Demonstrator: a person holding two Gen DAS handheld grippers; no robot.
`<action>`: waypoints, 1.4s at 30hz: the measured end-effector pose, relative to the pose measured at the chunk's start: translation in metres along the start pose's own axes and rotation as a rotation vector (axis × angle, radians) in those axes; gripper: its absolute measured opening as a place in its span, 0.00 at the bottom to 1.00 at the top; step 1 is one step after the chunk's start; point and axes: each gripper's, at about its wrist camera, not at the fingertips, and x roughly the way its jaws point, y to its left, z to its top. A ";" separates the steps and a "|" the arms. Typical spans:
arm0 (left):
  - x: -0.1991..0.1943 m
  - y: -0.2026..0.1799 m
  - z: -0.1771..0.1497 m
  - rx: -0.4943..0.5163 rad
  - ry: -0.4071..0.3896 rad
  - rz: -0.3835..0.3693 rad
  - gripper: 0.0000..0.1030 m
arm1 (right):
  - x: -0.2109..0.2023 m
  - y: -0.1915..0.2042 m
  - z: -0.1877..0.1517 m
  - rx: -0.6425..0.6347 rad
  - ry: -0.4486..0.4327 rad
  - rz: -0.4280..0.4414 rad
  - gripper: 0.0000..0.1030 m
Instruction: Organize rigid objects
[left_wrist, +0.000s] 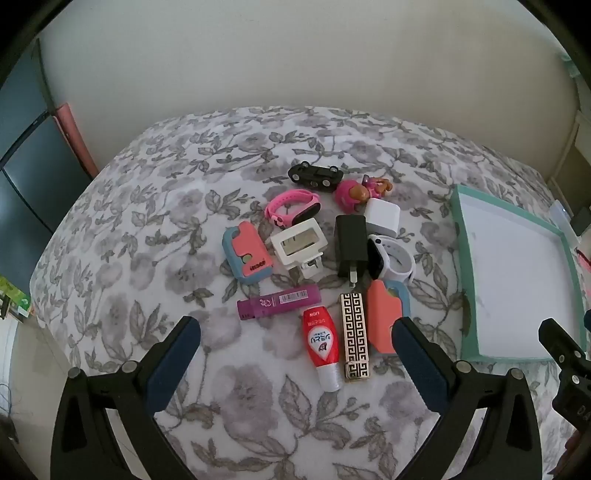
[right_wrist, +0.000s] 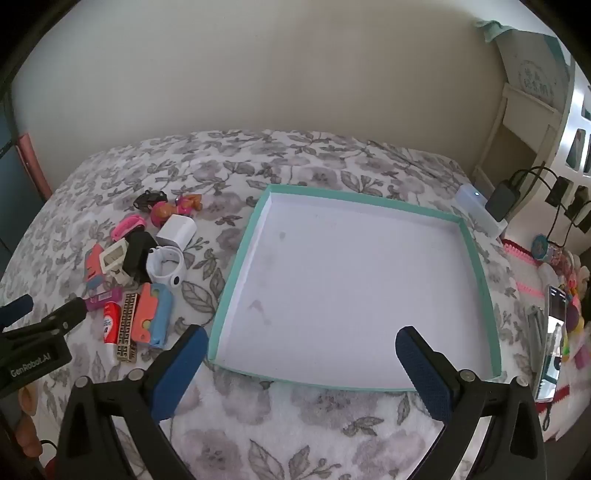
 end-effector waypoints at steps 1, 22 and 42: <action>0.000 0.000 0.000 -0.003 0.001 0.000 1.00 | 0.000 0.000 0.000 0.003 0.001 0.004 1.00; 0.002 0.004 -0.002 -0.016 0.008 -0.008 1.00 | 0.002 0.002 0.000 -0.006 0.005 -0.004 1.00; 0.003 0.005 -0.002 -0.023 0.014 0.005 1.00 | 0.005 0.003 -0.002 -0.010 0.010 -0.005 1.00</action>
